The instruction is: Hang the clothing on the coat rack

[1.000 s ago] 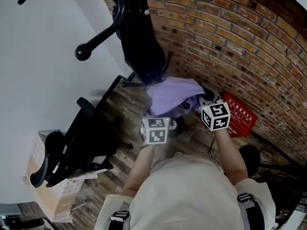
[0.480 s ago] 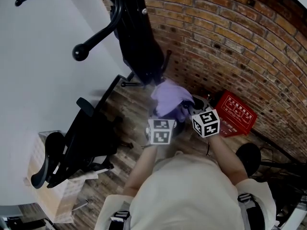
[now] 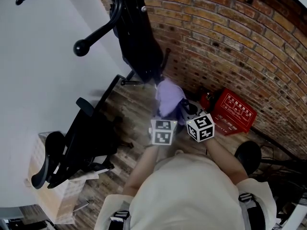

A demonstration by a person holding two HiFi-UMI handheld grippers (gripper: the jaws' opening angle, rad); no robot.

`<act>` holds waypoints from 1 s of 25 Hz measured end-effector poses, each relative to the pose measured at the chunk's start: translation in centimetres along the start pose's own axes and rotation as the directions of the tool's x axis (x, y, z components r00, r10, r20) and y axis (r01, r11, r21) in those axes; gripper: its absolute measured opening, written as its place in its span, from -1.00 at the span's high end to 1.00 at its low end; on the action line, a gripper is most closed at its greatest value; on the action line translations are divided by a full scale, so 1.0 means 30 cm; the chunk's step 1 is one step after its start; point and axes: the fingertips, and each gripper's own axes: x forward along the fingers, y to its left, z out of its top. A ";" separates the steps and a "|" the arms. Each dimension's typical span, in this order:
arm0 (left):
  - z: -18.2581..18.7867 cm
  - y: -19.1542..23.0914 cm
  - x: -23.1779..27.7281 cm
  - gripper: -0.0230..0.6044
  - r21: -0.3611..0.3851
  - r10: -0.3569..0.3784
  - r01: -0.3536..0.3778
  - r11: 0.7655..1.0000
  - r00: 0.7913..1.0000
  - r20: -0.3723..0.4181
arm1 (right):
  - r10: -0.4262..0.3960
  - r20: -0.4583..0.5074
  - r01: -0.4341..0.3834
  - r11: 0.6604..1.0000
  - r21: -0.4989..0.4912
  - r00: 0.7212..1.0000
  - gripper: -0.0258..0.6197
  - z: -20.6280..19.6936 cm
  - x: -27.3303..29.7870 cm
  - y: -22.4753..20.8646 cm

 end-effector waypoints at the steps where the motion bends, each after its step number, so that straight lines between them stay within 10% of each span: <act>1: -0.001 -0.003 0.000 0.50 -0.002 -0.004 0.004 1.000 1.000 0.001 | 0.001 0.002 -0.001 1.000 0.005 1.000 0.85 -0.002 -0.001 0.007; 15: -0.012 0.025 -0.061 0.30 0.020 0.027 -0.028 0.999 0.999 0.019 | -0.045 0.002 0.045 0.999 -0.003 0.999 0.85 -0.008 -0.035 0.035; 25: -0.013 0.042 -0.189 -0.04 0.014 -0.005 0.004 1.000 0.998 0.067 | -0.141 0.020 0.141 0.990 0.006 0.990 0.48 0.003 -0.148 0.051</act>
